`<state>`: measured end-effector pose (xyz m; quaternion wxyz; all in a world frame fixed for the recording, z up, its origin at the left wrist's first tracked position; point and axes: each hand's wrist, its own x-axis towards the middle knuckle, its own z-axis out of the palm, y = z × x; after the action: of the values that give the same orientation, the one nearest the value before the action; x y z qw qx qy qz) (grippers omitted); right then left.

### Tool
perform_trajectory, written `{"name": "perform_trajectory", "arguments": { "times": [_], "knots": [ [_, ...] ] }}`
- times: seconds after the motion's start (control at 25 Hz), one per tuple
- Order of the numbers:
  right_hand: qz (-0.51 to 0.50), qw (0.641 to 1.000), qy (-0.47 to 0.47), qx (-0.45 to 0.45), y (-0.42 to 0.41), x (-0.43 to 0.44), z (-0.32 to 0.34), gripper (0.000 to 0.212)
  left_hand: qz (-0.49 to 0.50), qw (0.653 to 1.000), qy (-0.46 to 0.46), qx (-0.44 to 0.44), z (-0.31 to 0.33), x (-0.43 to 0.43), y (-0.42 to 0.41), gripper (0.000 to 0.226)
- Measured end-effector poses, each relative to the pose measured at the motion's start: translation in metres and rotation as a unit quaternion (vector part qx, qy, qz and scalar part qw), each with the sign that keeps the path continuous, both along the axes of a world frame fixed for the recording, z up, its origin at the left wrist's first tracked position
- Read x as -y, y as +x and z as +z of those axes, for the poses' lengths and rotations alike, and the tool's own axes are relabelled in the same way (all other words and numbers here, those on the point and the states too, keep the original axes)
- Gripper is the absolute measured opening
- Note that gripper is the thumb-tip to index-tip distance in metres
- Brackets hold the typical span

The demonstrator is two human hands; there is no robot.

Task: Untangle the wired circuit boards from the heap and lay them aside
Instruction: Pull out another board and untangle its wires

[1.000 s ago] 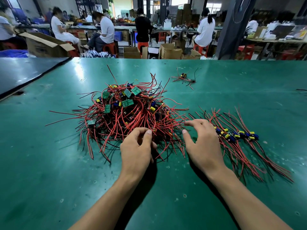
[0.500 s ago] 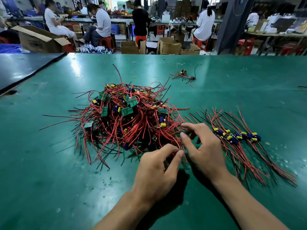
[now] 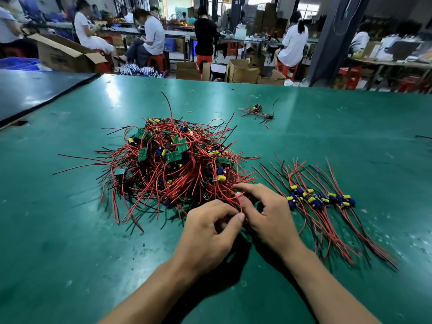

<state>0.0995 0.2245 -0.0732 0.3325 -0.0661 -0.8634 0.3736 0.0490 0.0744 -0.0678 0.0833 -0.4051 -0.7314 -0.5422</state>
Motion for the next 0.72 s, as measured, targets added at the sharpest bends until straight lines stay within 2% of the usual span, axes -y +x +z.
{"name": "perform_trajectory", "arguments": {
  "times": [0.12, 0.24, 0.4, 0.48, 0.64, 0.72],
  "knots": [
    [-0.026, 0.996, -0.082, -0.001, -0.001, -0.001, -0.0003, 0.02, -0.001, 1.0, -0.009, 0.021, -0.0008, -0.0001, -0.0017, 0.01],
    [0.017, 0.98, -0.194, 0.029, -0.0044, 0.0008, -0.0007, 0.029, -0.012, 0.999, -0.027, 0.034, -0.0009, -0.0006, -0.0028, 0.009],
    [0.089, 0.915, -0.392, 0.041, -0.0099, -0.0001, 0.0054, 0.044, -0.034, 0.998, -0.049, 0.032, -0.0002, -0.0002, -0.005, 0.012],
    [0.102, 0.905, -0.412, 0.042, -0.0085, -0.0017, 0.0069, 0.043, -0.042, 0.997, -0.053, 0.034, 0.0002, 0.0011, -0.0033, 0.013],
    [0.105, 0.929, -0.343, 0.092, -0.0074, 0.0013, 0.004, 0.015, -0.047, 0.997, -0.044, 0.052, -0.0009, -0.0009, -0.0033, 0.01],
    [0.103, 0.928, -0.342, 0.109, -0.0073, 0.0014, 0.0037, 0.01, -0.051, 0.996, -0.047, 0.053, -0.0028, -0.0011, -0.0046, 0.01]
  ]
}}
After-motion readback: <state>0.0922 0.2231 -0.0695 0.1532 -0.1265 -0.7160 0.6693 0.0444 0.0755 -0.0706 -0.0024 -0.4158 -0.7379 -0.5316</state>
